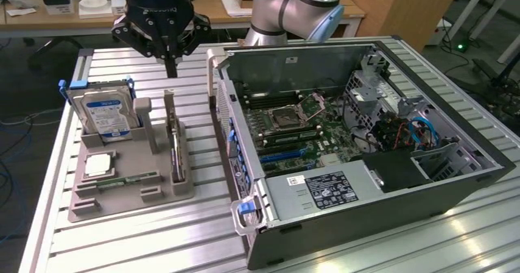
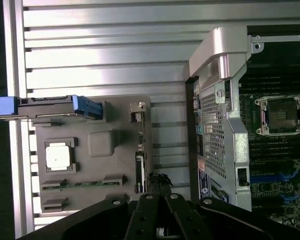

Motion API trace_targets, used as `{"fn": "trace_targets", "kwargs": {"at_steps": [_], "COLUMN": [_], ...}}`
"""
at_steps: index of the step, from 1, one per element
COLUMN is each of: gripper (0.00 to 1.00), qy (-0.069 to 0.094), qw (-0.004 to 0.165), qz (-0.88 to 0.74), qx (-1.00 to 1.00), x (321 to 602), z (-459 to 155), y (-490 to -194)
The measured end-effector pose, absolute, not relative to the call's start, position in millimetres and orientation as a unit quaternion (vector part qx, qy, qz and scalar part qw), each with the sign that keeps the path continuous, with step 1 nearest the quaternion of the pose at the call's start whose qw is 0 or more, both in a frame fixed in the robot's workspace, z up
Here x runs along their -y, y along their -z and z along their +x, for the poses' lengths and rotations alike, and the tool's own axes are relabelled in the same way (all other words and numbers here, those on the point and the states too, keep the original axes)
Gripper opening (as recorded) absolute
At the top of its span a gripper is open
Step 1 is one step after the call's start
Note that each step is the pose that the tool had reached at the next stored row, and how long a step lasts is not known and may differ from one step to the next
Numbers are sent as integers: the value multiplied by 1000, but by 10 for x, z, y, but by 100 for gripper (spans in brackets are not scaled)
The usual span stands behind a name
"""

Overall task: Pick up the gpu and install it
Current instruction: 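Reach for the gpu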

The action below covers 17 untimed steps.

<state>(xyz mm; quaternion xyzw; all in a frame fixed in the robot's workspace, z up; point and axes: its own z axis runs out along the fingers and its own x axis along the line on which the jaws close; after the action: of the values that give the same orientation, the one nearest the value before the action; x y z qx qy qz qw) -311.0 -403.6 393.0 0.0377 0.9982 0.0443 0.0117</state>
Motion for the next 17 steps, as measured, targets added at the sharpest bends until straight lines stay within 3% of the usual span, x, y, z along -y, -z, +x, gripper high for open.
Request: {"fn": "trace_targets", "kwargs": {"at_steps": [17], "gripper": [10], "qy": [-44], "qw": [12], "qz": [38], "qx": [-998], "x": [4049], "z": [-3287], "y": [-3930]}}
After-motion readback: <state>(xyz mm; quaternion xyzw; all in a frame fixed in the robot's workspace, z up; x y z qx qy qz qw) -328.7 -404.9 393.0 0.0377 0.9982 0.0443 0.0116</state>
